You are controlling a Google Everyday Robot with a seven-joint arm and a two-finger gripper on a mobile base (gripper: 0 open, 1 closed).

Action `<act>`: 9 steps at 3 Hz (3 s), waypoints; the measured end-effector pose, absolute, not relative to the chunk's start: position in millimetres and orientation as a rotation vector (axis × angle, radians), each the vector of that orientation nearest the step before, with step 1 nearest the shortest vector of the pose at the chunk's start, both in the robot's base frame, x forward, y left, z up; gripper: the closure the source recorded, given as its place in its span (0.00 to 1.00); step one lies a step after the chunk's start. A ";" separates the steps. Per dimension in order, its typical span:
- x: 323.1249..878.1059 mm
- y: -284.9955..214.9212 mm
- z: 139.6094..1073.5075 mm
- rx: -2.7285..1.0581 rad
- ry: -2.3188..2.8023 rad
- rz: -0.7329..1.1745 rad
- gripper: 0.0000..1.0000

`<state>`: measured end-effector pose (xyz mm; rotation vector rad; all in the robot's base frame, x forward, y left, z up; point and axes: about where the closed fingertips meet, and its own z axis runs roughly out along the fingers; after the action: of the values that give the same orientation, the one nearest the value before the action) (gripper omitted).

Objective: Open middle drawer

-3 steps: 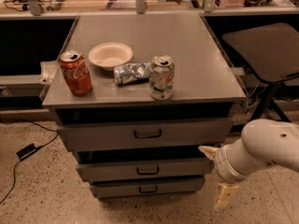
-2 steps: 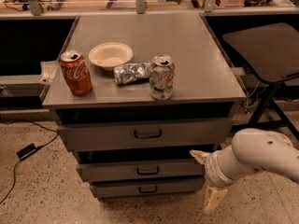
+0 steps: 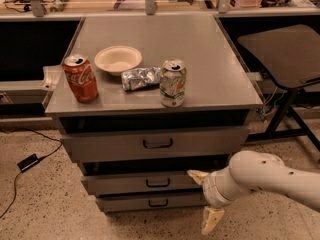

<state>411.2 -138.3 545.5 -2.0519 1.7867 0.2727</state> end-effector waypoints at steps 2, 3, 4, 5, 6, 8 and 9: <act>407.4 -146.4 524.5 -1.981 1.835 0.325 0.00; 411.7 -150.2 520.9 -1.986 1.839 0.350 0.00; 420.4 -165.3 508.7 -1.992 1.822 0.386 0.00; 429.9 -175.4 498.0 -1.997 1.736 0.450 0.00; 428.8 -166.6 496.5 -2.069 1.544 0.488 0.00; 445.3 -175.4 495.7 -2.086 1.564 0.429 0.00; 464.6 -190.9 486.2 -2.071 1.620 0.363 0.00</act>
Offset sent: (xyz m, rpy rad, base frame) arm -0.0024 -0.0062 -0.0170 0.0330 0.0237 -0.0420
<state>464.6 -190.9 486.2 -2.0710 1.6199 0.3625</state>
